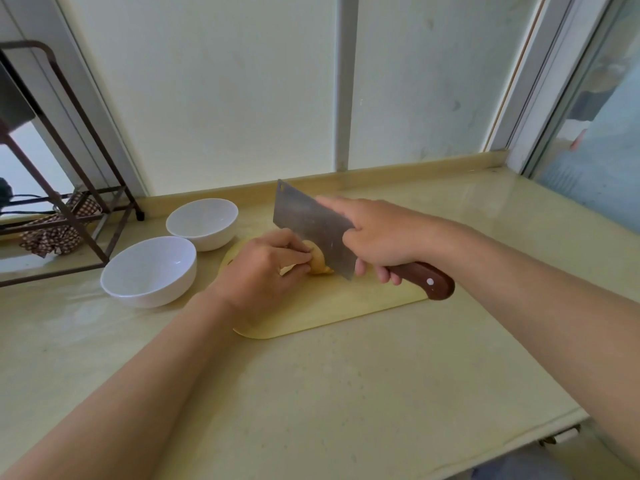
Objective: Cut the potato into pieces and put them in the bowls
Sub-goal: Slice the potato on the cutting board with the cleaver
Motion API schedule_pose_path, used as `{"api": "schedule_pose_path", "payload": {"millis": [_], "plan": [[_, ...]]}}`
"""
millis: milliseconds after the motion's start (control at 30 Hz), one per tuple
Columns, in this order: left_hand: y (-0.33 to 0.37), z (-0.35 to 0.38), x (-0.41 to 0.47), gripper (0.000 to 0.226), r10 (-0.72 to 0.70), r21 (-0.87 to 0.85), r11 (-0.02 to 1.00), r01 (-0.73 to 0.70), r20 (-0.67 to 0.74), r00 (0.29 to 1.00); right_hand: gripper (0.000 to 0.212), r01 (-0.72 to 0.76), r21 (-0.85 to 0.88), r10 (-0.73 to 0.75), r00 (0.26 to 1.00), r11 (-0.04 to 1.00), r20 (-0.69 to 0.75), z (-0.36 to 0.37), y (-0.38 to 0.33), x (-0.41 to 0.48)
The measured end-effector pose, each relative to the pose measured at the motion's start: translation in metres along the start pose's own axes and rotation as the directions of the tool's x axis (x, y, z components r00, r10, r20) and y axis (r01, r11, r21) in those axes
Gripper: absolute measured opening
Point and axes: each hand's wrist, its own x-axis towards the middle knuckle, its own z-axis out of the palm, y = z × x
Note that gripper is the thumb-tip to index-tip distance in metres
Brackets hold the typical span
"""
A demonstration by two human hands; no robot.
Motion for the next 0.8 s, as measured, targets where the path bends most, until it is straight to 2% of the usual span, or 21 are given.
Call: {"api": "schedule_pose_path", "payload": {"millis": [267,600,800], "plan": [[-0.003,-0.002,0.003,0.016,0.084,0.072,0.994,-0.087,0.046,0.995,0.083,0.037,-0.012,-0.038,0.998,0.999,-0.056,-0.02,-0.015,-0.002],[-0.003,-0.003,0.002,0.013,0.054,0.041,0.998,-0.056,0.054,0.997,0.083,0.025,-0.045,-0.025,1.0,0.999,0.002,-0.012,-0.017,0.004],[-0.002,-0.004,0.002,0.02,0.053,0.028,0.998,-0.055,0.052,0.997,0.082,0.02,-0.061,-0.019,1.0,0.998,0.016,-0.013,-0.017,0.004]]}}
